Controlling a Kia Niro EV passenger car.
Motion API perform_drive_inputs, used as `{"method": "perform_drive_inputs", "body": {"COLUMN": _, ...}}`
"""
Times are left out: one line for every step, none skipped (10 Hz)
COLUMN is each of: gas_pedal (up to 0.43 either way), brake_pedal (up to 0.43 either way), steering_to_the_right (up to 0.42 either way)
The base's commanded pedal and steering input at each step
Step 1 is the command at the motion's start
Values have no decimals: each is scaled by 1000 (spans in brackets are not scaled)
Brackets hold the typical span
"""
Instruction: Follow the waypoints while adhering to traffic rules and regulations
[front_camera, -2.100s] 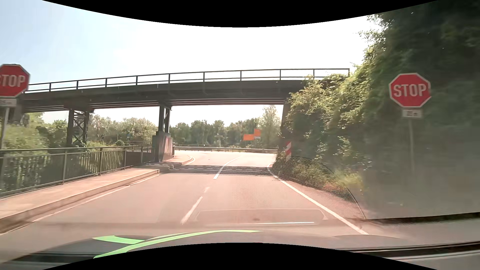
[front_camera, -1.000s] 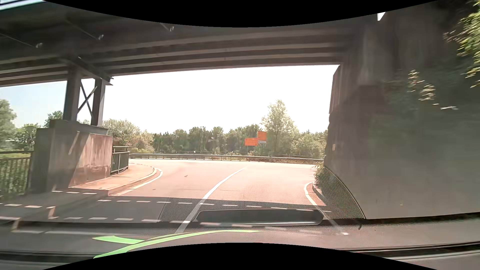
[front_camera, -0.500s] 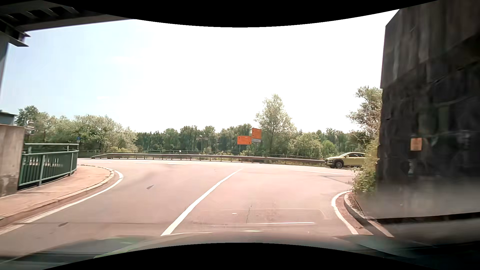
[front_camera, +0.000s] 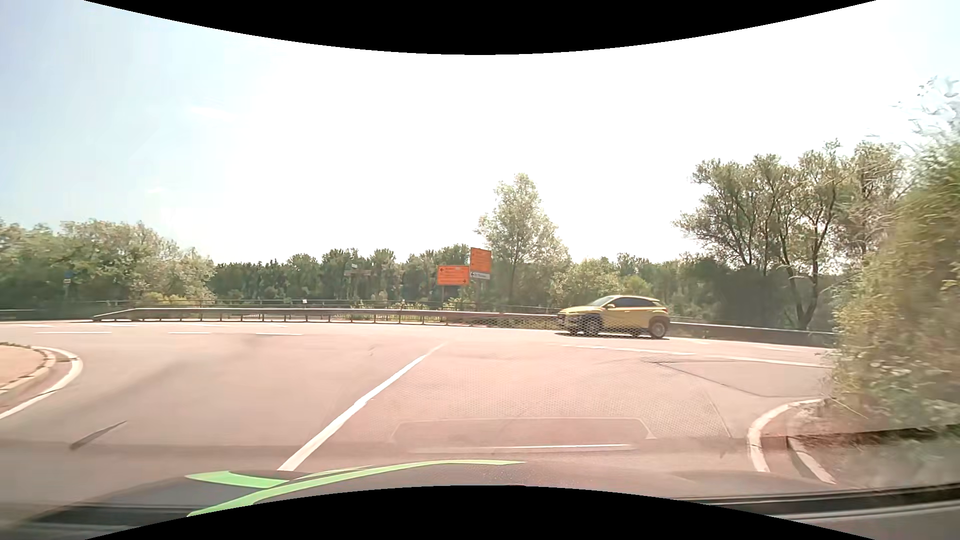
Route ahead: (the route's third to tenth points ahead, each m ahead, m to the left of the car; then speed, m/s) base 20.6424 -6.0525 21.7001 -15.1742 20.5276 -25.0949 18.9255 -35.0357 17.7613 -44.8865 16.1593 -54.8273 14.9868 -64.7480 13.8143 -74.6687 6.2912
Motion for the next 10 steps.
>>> {"method": "perform_drive_inputs", "body": {"gas_pedal": 0, "brake_pedal": 220, "steering_to_the_right": 170}}
{"method": "perform_drive_inputs", "body": {"gas_pedal": 0, "brake_pedal": 232, "steering_to_the_right": 193}}
{"method": "perform_drive_inputs", "body": {"gas_pedal": 0, "brake_pedal": 232, "steering_to_the_right": 213}}
{"method": "perform_drive_inputs", "body": {"gas_pedal": 0, "brake_pedal": 232, "steering_to_the_right": 221}}
{"method": "perform_drive_inputs", "body": {"gas_pedal": 0, "brake_pedal": 232, "steering_to_the_right": 229}}
{"method": "perform_drive_inputs", "body": {"gas_pedal": 0, "brake_pedal": 238, "steering_to_the_right": 241}}
{"method": "perform_drive_inputs", "body": {"gas_pedal": 0, "brake_pedal": 232, "steering_to_the_right": 258}}
{"method": "perform_drive_inputs", "body": {"gas_pedal": 0, "brake_pedal": 232, "steering_to_the_right": 271}}
{"method": "perform_drive_inputs", "body": {"gas_pedal": 0, "brake_pedal": 232, "steering_to_the_right": 280}}
{"method": "perform_drive_inputs", "body": {"gas_pedal": 0, "brake_pedal": 232, "steering_to_the_right": 287}}
